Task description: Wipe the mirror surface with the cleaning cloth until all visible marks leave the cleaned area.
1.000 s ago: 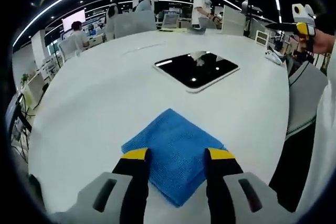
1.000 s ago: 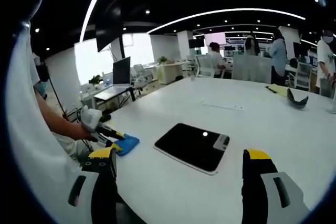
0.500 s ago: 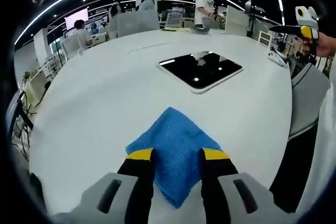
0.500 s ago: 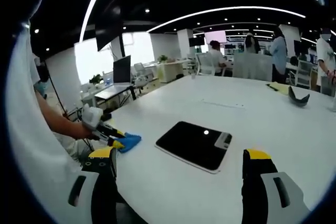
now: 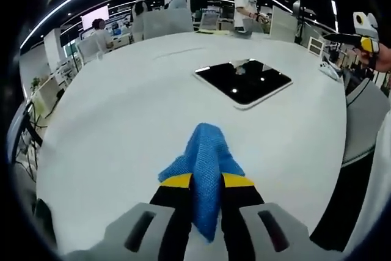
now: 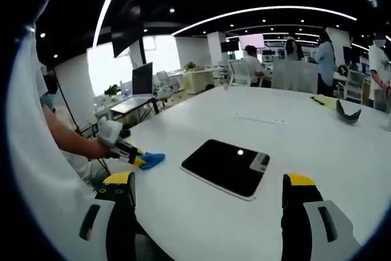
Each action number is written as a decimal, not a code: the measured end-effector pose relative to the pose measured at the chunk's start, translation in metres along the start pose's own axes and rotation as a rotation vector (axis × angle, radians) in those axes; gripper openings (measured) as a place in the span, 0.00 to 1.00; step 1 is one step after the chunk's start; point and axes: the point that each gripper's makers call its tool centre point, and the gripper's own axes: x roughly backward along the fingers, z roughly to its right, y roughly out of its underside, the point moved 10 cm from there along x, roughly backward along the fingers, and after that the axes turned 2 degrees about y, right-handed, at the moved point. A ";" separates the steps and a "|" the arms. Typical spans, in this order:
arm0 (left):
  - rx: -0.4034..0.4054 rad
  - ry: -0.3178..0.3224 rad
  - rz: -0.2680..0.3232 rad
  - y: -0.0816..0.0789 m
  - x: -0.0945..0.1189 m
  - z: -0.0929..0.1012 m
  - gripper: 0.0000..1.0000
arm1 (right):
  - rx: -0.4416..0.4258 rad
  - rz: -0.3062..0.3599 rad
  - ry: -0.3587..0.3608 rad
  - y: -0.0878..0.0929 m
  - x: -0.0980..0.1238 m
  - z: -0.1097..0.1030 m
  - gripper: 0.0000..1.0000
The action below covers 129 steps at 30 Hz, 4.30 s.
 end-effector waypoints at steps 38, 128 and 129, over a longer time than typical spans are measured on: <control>-0.042 -0.008 0.003 -0.019 -0.002 0.000 0.07 | -0.040 0.011 -0.011 0.006 -0.007 0.005 1.00; -0.172 0.044 0.120 -0.158 -0.111 -0.028 0.07 | -0.093 -0.022 0.081 0.003 -0.009 0.029 1.00; -0.170 0.044 0.119 -0.158 -0.112 -0.028 0.07 | -0.092 -0.025 0.082 0.003 -0.010 0.029 1.00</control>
